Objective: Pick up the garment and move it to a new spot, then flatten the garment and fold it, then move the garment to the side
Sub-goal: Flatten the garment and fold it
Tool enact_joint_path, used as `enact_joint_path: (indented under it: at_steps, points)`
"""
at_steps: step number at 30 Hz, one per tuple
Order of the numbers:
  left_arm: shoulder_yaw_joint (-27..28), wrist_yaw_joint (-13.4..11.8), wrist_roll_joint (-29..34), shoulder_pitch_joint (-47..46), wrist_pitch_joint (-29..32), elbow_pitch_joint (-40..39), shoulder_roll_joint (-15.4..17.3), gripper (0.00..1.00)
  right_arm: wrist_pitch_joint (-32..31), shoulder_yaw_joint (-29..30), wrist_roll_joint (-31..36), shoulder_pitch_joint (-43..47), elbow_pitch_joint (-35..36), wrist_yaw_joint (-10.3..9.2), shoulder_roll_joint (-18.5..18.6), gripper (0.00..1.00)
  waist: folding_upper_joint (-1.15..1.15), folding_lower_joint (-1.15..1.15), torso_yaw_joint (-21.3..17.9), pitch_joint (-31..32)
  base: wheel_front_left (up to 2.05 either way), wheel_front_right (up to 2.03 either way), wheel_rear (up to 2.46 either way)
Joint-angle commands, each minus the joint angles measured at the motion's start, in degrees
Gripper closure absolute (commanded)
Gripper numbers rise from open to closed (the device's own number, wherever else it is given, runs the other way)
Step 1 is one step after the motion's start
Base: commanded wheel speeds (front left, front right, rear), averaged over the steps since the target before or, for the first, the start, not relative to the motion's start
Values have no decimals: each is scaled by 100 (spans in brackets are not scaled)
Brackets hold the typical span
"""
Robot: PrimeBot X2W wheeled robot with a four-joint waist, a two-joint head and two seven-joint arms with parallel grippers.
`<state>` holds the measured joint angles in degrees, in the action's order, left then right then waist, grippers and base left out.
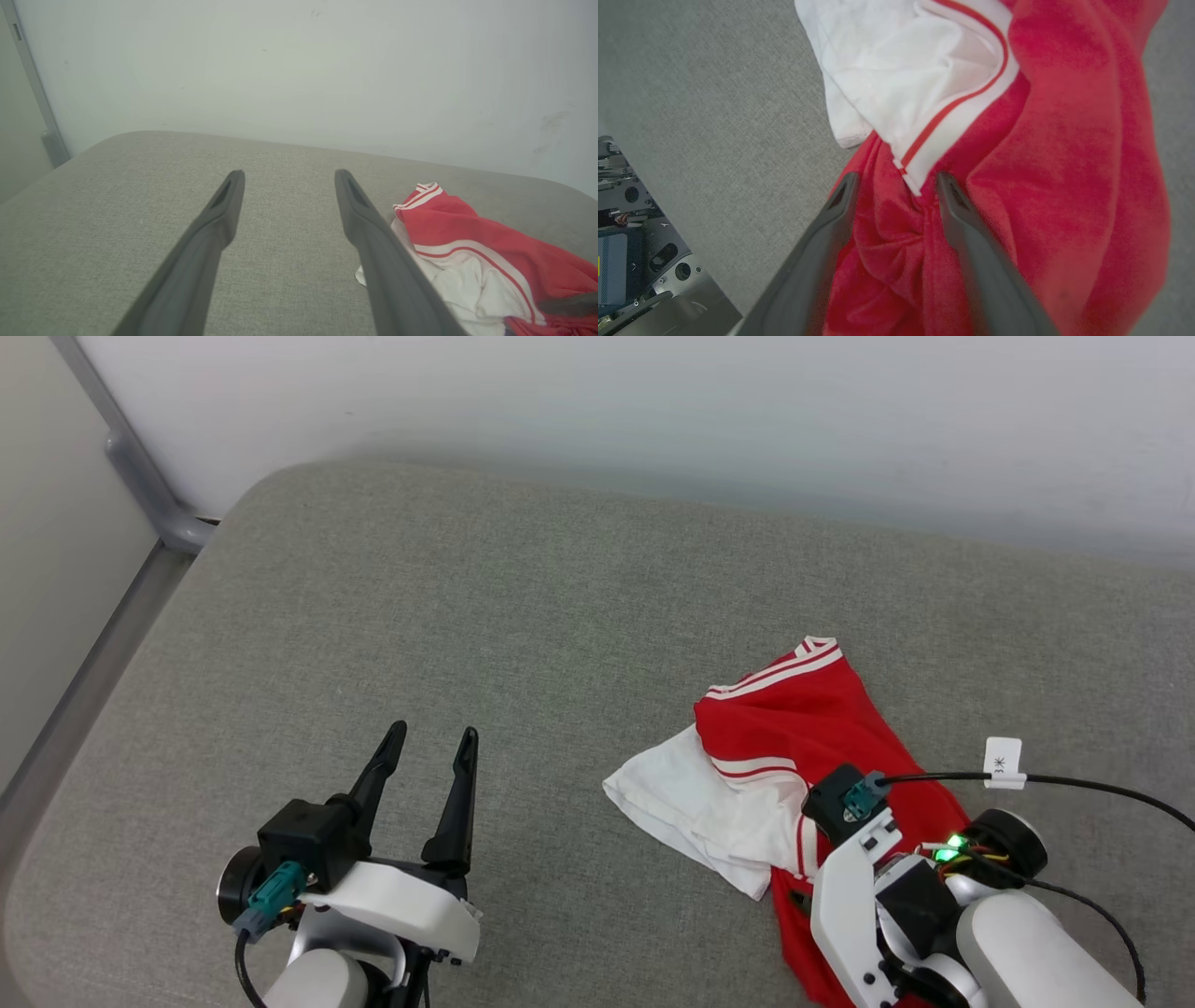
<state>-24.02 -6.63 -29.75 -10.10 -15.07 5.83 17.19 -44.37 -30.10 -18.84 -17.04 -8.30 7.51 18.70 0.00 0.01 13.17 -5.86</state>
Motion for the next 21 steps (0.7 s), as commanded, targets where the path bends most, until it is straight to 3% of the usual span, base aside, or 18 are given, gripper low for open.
enact_joint_path:
  at_steps: [1,4,8,16,21]
  points:
    - [43,35,62,-2,-13,27,-54,0,87,-6,-53,-141,-27,-4,-6,100,0,-1,-12,14,0,0,0]
    - [128,76,109,55,-13,82,-86,0,338,79,-77,-267,-2,-4,-82,100,0,-1,-62,70,0,0,0]
    - [212,137,198,140,-13,123,-134,0,768,642,28,-381,42,-4,-284,100,0,-1,-253,220,0,0,0]
    - [281,130,275,257,-13,117,-138,0,1414,2332,346,170,320,-4,-739,100,0,-1,-537,356,0,0,0]
    - [319,104,267,322,-13,108,-123,0,2138,3286,666,803,792,-4,-1198,100,0,-1,-668,430,0,0,0]
